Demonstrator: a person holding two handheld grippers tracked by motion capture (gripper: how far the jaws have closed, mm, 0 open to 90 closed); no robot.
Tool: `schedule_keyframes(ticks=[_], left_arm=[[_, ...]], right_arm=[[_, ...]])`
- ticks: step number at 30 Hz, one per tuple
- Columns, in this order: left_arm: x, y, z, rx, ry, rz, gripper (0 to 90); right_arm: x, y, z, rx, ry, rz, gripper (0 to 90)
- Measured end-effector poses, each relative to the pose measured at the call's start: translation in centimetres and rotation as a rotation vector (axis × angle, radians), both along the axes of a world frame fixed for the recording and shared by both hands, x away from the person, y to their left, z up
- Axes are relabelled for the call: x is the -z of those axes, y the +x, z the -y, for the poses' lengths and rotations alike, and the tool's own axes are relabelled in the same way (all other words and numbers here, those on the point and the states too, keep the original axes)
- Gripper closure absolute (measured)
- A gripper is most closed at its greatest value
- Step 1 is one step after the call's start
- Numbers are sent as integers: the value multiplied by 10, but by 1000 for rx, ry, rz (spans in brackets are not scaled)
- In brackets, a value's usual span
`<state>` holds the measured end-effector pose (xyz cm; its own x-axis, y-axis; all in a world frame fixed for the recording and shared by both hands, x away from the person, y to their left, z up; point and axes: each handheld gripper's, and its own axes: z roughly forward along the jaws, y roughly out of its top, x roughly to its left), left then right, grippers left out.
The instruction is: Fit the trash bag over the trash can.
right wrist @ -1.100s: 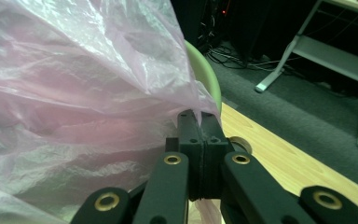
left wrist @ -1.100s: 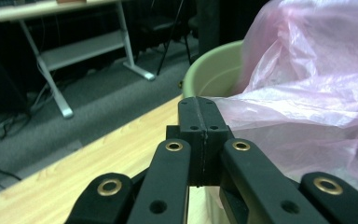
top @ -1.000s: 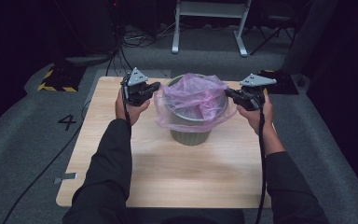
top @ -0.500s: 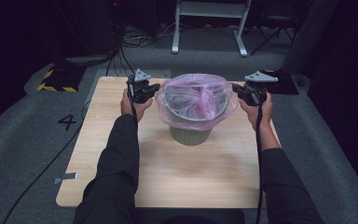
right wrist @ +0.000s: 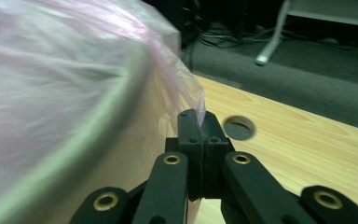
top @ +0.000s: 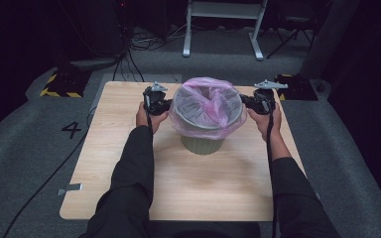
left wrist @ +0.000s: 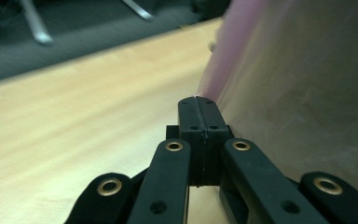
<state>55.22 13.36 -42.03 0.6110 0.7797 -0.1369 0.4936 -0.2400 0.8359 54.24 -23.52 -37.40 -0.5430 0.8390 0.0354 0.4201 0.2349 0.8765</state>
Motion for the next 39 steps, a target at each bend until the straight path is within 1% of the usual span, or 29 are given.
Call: schedule_keyframes(ticks=[1,3,5,6,7,8,10,11,12,16,17,19,20,22,23,24,25,27,28,29,30,31,32,33,34,35,36,37,39], left_arm=[[3,-1,1,13,-4,-3,900],[7,-5,2,41,-36,-8,900],[8,-9,2,73,-54,3,900],[8,-9,2,73,-54,3,900],[10,-15,1,92,-54,23,900],[10,-15,1,92,-54,23,900],[11,-19,-3,114,-77,25,900],[12,-22,-3,118,-74,30,900],[11,-26,-4,127,-55,35,900],[8,-38,-4,162,-15,56,900],[8,-38,-4,162,-15,56,900],[7,-45,-5,183,5,70,900],[6,-50,-6,187,1,79,900],[5,-52,-8,185,5,90,900],[4,-52,-9,147,22,111,900],[4,-52,-9,147,22,111,900],[0,-51,-12,97,-1,145,900],[-5,-49,-15,52,-55,176,900],[-6,-48,-15,39,-69,177,900],[-8,-42,-17,10,-97,169,900],[-7,-39,-15,-1,-98,163,900],[-6,-37,-14,-8,-84,155,900],[-6,-37,-14,-8,-84,155,900],[-3,-33,-10,-8,-76,144,900],[-3,-33,-10,-8,-76,144,900],[-1,-31,-8,-6,-60,133,900],[2,-27,-6,0,-48,118,900],[4,-26,-6,5,-38,106,900],[7,-24,-4,19,-38,85,900]], right_arm=[[0,-2,-2,-28,11,-7,900],[1,-2,-3,-53,17,-17,900],[4,-3,-4,-83,38,-25,900],[4,-3,-4,-83,38,-25,900],[8,-7,-3,-126,84,-30,900],[9,-8,-3,-133,90,-29,900],[10,-10,-2,-146,99,-31,900],[12,-13,-2,-168,109,-35,900],[12,-14,-2,-174,107,-37,900],[12,-22,-2,-206,93,-38,900],[12,-22,-2,-206,93,-38,900],[12,-28,-1,-225,78,-33,900],[11,-34,0,-233,70,-24,900],[11,-36,2,-235,70,-19,900],[10,-38,5,-224,73,-14,900],[10,-38,5,-224,73,-14,900],[10,-37,6,-211,73,-4,900],[11,-34,9,-169,87,9,900],[11,-32,10,-152,101,7,900],[12,-29,11,-121,118,17,900],[12,-28,12,-107,127,16,900],[13,-25,13,-98,143,9,900],[13,-25,13,-98,143,9,900],[17,-20,13,-77,149,-18,900],[17,-20,13,-77,149,-18,900],[20,-17,12,-73,141,-37,900],[26,-12,11,-68,127,-77,900],[29,-10,10,-67,117,-95,900],[34,-7,9,-68,114,-125,900]])
